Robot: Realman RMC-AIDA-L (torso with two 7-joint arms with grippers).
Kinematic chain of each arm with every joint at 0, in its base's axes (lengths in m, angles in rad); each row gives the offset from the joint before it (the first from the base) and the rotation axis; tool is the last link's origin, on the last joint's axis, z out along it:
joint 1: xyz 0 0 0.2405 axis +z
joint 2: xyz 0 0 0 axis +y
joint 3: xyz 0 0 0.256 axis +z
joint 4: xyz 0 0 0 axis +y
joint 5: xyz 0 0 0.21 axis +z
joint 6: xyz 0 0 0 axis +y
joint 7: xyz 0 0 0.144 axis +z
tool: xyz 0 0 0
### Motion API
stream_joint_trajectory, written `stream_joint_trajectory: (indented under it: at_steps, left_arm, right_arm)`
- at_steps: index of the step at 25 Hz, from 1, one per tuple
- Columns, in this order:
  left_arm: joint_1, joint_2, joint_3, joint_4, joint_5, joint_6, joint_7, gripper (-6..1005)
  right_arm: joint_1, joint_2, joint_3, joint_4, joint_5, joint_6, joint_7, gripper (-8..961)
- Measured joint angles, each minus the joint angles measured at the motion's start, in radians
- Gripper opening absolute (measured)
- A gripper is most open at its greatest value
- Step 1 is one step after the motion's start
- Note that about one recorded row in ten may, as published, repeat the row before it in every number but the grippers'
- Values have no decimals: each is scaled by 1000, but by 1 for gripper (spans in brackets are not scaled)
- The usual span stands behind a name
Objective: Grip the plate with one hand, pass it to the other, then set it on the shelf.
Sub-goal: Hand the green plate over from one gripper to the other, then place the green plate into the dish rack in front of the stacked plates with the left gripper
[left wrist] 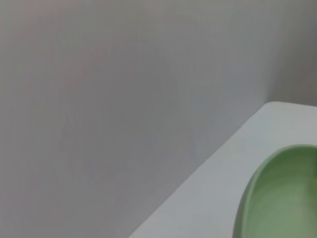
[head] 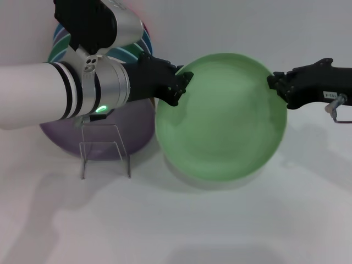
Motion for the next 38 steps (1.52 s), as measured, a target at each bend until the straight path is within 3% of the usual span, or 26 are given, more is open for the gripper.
stream_joint_trajectory:
  at_steps: [3, 12, 21, 28, 34, 38]
  left_arm:
    - [0, -1, 6, 0, 0, 15, 14, 113]
    - [21, -1, 6, -28, -108, 28, 119, 95]
    - [91, -1, 10, -90, -130, 80, 184, 67]
    - [185, 2, 76, -161, -227, 276, 374, 61]
    - [285, 3, 188, -254, -334, 467, 651, 60]
    - [318, 5, 298, -274, -313, 712, 737, 59]
  right_arm:
    - [3, -2, 1, -8, 17, 14, 0, 46]
    - [-39, 4, -9, -17, 29, -47, 13, 49]
    - [-118, 3, 121, -14, 99, -88, 32, 426]
    - [-169, 3, 190, -35, 152, -94, 13, 705]
    - [-176, 4, 211, -67, 155, -95, 4, 709]
    - [-174, 3, 220, -88, 156, -96, 2, 709]
